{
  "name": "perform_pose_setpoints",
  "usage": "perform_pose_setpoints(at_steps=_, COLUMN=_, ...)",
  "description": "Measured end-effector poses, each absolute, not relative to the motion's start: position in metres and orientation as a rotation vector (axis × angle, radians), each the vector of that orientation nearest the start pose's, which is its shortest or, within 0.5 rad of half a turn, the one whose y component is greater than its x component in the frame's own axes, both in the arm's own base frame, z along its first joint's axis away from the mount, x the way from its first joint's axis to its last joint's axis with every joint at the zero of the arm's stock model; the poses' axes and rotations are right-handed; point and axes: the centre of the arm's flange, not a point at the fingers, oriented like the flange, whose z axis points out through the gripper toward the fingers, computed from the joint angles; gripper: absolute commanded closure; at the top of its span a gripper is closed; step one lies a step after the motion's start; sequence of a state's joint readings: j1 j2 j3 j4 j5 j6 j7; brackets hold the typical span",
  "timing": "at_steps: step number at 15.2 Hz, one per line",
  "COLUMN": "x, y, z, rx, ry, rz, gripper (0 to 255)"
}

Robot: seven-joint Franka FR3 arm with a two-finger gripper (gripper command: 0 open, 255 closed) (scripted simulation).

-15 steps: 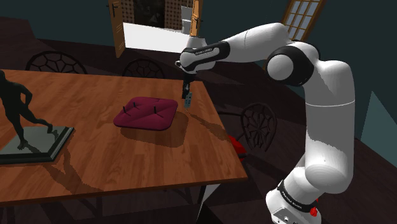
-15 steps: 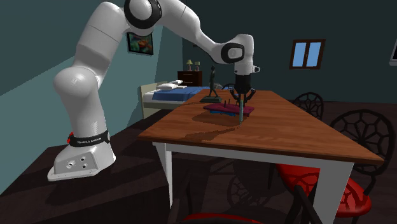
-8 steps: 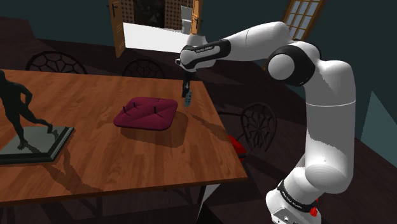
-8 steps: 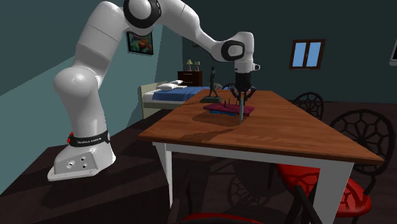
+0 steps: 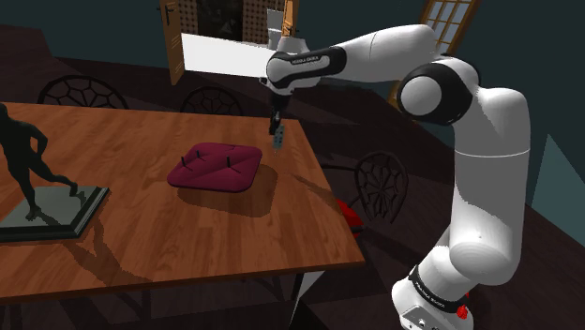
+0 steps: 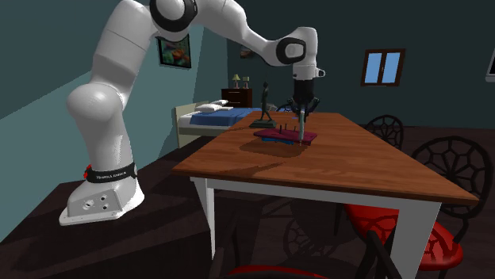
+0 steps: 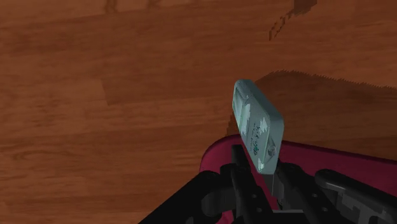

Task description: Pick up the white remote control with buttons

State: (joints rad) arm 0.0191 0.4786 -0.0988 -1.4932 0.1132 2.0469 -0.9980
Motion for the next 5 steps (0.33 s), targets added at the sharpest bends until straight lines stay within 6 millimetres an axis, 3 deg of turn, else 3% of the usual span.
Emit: perform_pose_setpoints(at_steps=5, x=0.7, y=-0.039, z=0.427, rx=-2.828, ry=-1.337, rz=-0.151, gripper=255)
